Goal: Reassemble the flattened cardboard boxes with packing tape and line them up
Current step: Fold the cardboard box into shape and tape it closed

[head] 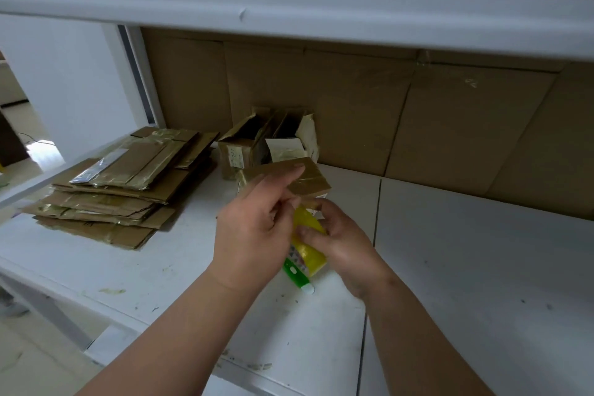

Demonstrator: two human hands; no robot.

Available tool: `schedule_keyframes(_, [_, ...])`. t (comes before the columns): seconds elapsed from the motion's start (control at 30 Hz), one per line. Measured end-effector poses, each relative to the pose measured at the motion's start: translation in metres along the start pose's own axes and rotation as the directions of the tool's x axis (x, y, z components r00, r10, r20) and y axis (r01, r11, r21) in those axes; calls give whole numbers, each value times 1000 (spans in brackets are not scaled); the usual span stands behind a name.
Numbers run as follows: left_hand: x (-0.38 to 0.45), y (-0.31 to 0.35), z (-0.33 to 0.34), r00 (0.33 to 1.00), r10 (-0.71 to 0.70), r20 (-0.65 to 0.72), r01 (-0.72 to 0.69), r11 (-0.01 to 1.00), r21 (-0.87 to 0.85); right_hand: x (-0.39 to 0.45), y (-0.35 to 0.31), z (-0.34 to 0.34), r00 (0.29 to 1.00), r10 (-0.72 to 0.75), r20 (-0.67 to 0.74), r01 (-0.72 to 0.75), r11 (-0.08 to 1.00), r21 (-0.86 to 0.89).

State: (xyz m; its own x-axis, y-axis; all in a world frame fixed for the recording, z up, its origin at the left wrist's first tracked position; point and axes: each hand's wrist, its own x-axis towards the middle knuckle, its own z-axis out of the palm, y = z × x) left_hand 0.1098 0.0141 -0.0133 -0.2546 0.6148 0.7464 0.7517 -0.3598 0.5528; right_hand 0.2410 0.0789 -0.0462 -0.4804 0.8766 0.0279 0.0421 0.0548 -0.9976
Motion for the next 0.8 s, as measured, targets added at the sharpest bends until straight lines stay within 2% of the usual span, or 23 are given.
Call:
schedule_keyframes(0.1, [7,9,0,992,-124,-2,121,978,-172,-3,-2,-12,1000,-7,26,0,970,244])
schedule_keyframes(0.17, [12,10,1,976,-216,5,211,950,-229,-5,-5,-16,999,-31,12,27,967,252])
schedule_keyframes(0.27, [13,5,3,979,-204,1,201,963,-179,-7,-6,-21,998,-15,-64,27,981,190])
schedule_keyframes(0.33, [11,-2,6,989,-150,12,151,984,-99,-7,-3,-26,990,18,-140,-2,994,113])
schedule_keyframes(0.43, [2,-18,13,996,-82,31,77,986,147,-7,0,-31,983,11,-183,-22,998,-58])
schedule_keyframes(0.5, [-6,-24,18,995,-88,49,73,967,243,-6,0,-33,984,1,-180,-31,986,-164])
schedule_keyframes(0.63, [-4,-34,21,986,-130,108,85,934,348,-3,5,-41,967,12,-256,-78,965,-251])
schedule_keyframes(0.73, [10,-45,19,947,-187,262,-2,809,587,-1,10,-49,952,32,-303,-107,966,-234])
schedule_keyframes(0.8, [16,-52,19,894,-267,359,-47,742,669,1,12,-50,948,55,-313,-118,975,-186])
